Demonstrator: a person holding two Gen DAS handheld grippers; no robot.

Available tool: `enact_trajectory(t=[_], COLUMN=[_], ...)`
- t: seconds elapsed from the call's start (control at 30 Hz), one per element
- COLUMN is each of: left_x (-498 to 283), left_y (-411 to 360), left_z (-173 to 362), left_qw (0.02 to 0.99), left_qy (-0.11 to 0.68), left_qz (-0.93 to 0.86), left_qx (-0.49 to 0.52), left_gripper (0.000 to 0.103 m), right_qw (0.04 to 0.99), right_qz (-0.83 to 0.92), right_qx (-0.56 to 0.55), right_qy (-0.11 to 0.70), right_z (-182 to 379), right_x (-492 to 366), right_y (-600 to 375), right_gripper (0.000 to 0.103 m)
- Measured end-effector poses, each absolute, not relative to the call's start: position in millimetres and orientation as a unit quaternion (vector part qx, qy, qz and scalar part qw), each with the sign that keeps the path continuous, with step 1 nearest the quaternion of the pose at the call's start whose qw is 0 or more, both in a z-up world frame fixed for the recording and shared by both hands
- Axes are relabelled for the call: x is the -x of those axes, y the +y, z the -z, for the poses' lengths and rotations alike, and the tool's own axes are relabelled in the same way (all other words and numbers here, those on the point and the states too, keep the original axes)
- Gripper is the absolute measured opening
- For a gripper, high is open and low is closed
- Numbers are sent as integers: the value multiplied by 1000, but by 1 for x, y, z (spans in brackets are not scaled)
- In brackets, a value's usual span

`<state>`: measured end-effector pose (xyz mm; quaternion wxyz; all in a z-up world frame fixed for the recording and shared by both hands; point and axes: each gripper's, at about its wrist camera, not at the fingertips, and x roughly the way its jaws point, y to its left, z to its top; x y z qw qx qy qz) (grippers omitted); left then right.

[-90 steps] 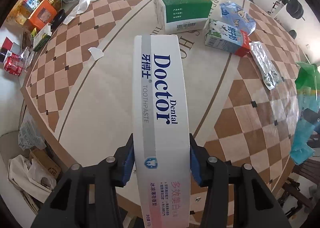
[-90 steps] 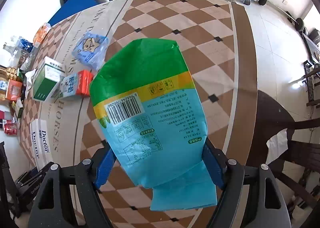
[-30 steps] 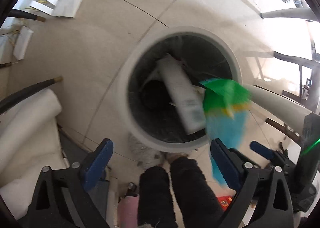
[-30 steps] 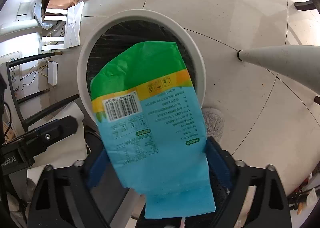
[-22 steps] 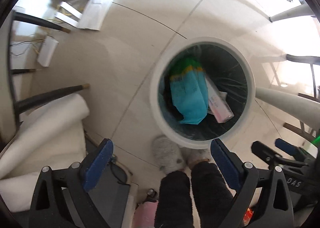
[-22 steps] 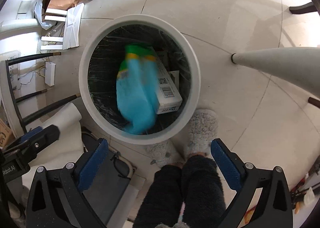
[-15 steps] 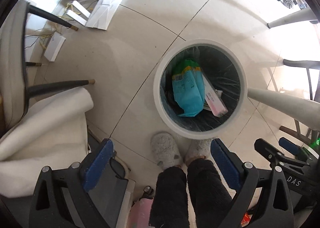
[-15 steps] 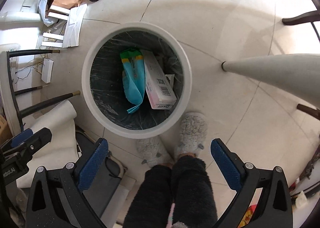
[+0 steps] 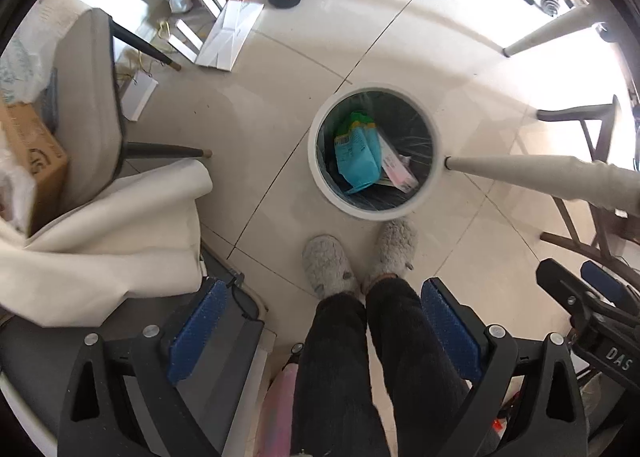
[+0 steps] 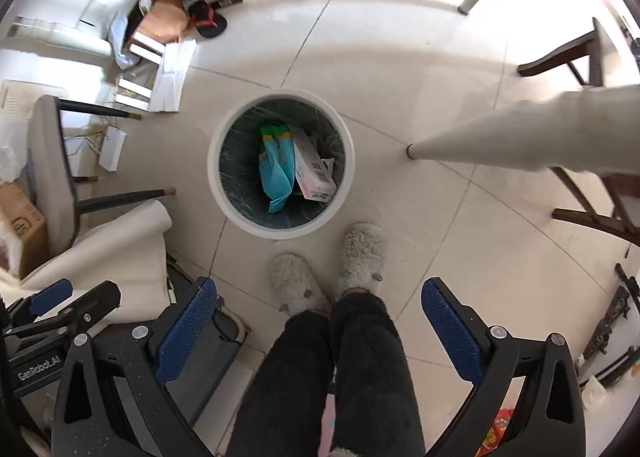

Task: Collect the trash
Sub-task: 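Open the right tool to drop the blue-green bag into the bin, then move both tools back over the table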

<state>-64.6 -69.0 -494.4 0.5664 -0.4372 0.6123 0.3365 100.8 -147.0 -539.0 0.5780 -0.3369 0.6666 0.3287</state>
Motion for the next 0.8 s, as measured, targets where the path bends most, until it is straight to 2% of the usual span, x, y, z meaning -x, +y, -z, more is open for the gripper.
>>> enact_trajectory(t=[0.47,0.8], left_x=[75,17], left_y=[-99,-36], left_z=[325,203], left_qw=[637,714], left_qy=[560,484], left_qz=[-335,-381], left_qx=[411,334], left_gripper=[100,100], right_qw=[617,652], right_qz=[-367,-395], right_qx=[293,223], right_qy=[632,608], right_z=[326,202], right_x=[-94,-143], right_y=[-178,-156], right_gripper=[103,103])
